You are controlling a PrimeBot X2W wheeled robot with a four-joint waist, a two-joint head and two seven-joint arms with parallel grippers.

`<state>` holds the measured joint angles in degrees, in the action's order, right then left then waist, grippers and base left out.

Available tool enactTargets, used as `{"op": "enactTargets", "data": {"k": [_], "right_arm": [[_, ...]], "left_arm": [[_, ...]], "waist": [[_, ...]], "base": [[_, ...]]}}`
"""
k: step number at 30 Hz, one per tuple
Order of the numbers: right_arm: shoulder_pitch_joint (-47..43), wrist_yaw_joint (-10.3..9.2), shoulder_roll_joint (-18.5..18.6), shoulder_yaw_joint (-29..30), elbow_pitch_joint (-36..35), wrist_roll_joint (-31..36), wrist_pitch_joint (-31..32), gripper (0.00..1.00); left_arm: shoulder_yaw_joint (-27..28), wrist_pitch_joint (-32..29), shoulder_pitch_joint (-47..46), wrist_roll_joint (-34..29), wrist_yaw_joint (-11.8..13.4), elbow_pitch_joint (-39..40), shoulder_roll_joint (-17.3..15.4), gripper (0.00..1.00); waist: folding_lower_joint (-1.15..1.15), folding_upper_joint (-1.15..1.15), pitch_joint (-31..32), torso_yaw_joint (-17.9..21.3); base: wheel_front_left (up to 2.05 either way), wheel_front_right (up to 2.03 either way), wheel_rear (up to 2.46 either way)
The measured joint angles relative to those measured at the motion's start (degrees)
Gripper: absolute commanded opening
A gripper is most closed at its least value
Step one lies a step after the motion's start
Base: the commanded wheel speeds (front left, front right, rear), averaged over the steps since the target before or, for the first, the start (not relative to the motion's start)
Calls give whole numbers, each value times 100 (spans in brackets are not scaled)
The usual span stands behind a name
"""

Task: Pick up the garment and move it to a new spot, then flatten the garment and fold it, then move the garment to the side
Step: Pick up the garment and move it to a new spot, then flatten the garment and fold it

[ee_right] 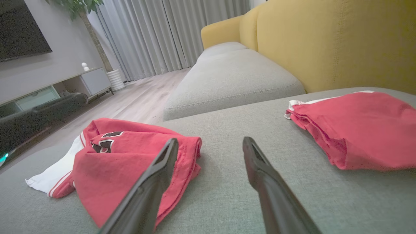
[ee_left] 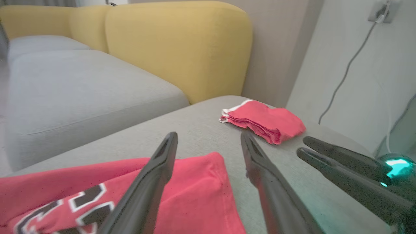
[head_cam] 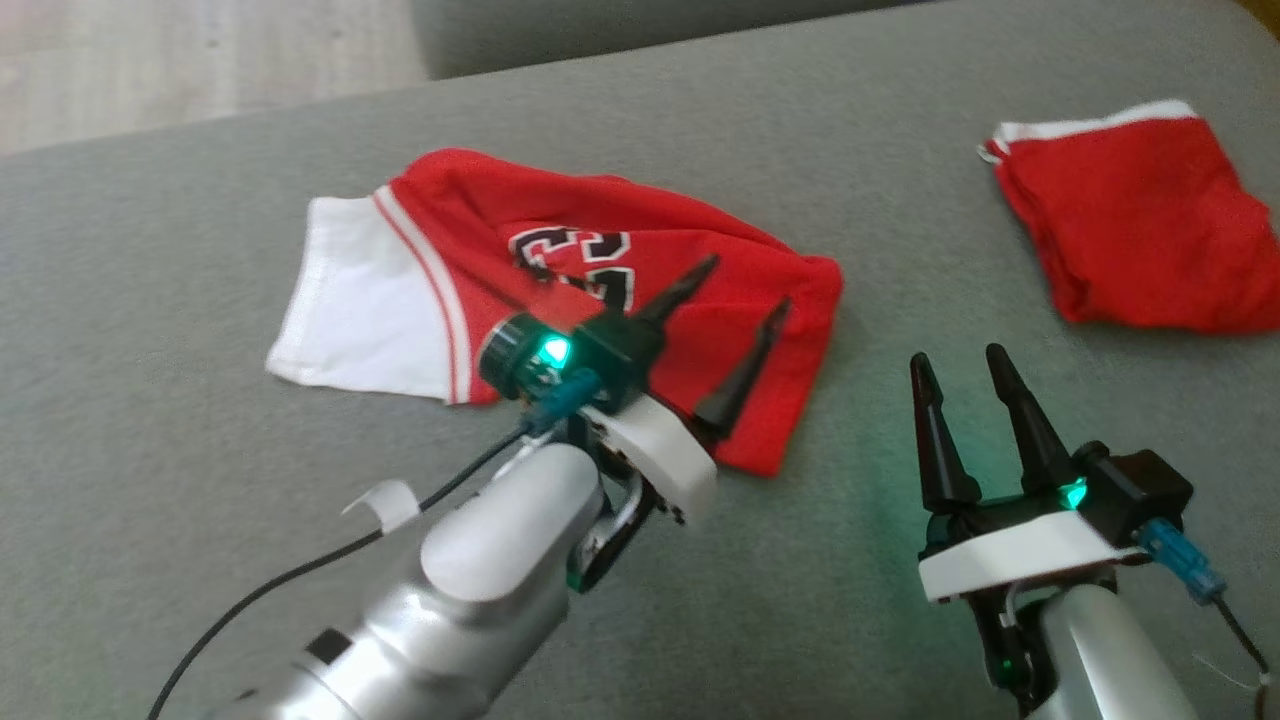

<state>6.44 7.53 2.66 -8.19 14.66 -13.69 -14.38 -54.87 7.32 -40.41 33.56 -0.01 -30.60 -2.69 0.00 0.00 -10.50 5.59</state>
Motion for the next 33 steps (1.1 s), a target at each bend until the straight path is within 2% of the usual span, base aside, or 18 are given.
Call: {"op": "enactTargets", "data": {"k": [6,11,14,17,22,26,30,33], "right_arm": [[-17,0,1,119,1,15,0,100],[-118,0,0,176,-1,62,0,100],[-263,0,0,240,2,66,0,100],[-354,0,-1,282,7,87,0,100],[-385,0,-1,334,12,116,0,100],[-386,0,-1,344,12,176,0,100],[-381,0,-1,283,142,325,0,100],[-372,0,-1,202,631,602,156,100]], "left_arm": [[355,531,-44,67,370,-288,-109,100],[870,694,331,113,657,-148,-627,100],[1174,698,928,123,837,122,-971,100],[1532,705,1611,33,1023,570,-1148,100],[2019,706,2641,-166,1167,1069,-1125,100],[2295,706,2952,-360,1151,1207,-989,100],[2412,706,2921,-560,998,1238,-802,100],[2497,706,2917,-657,898,1206,-709,100]], "waist": [[0,0,190,-416],[-1,0,389,-775],[-1,0,496,-981],[-1,0,588,-1160],[-1,0,684,-1377],[-1,0,662,-1457],[-1,0,604,-1497],[-1,0,549,-1529]], "base": [[0,0,0],[0,0,0],[0,0,0],[0,0,0],[0,0,0],[0,0,0],[0,0,0],[0,0,0]]}}
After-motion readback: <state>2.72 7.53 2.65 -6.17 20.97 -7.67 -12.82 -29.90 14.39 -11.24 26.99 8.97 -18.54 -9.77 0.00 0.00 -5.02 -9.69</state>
